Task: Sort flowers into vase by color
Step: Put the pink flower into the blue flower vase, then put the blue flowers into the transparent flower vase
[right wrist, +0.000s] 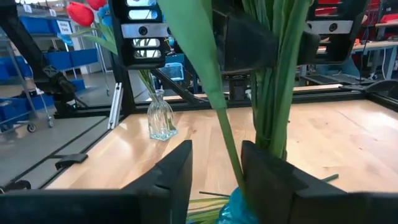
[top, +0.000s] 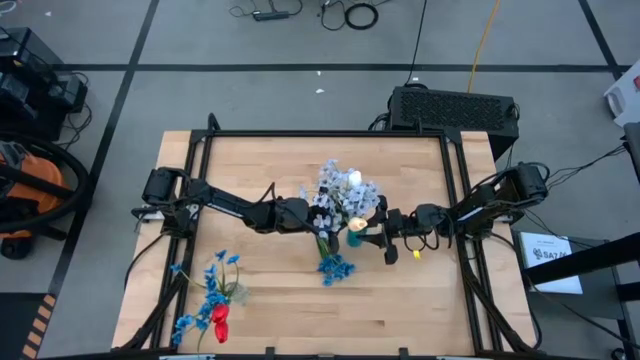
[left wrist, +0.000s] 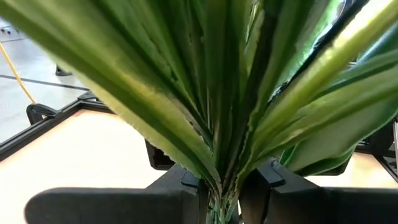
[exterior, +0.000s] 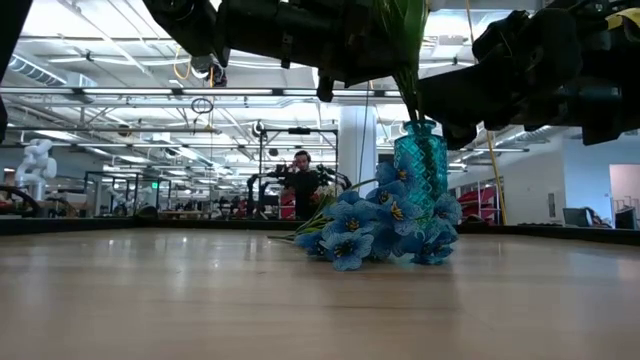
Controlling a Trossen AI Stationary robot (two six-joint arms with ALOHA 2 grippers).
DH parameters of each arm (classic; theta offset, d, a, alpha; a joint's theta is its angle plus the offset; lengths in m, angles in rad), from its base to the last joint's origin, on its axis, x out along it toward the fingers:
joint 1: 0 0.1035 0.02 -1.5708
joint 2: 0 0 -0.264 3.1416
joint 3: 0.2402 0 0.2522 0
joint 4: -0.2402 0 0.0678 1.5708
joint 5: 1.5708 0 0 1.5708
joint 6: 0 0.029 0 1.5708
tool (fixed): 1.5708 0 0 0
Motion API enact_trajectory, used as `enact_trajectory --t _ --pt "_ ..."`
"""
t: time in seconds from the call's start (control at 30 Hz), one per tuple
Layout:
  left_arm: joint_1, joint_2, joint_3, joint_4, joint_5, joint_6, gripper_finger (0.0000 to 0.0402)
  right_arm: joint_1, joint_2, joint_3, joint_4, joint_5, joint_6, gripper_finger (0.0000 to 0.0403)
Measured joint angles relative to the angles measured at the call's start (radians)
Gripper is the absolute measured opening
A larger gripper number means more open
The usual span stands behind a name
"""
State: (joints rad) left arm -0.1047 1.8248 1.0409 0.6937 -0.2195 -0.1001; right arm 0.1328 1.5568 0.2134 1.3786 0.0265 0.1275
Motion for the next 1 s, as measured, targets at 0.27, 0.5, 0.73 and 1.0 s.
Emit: enact_trajectory --t 0.27,0.5,0.73,1.0 --pt "0.0 0.0 0.0 0.0 0.0 0.0 0.0063 0.0 -0.128 -0.029 -0.08 0.005 -0.005 0.014" --pt "0.0 0.0 0.0 -0.001 0.0 0.0 0.0063 -0.001 -0.355 -0.055 -0.421 0.041 0.009 0.0132" --pt "0.0 0.0 0.0 -0.004 0.001 -0.017 0.0063 -0.001 -0.582 -0.055 -0.762 0.156 0.161 0.0132" --pt "-0.005 0.001 0.051 -0.19 0.006 -0.049 0.0063 -0.001 -0.74 -0.055 -0.904 0.156 0.186 0.0132"
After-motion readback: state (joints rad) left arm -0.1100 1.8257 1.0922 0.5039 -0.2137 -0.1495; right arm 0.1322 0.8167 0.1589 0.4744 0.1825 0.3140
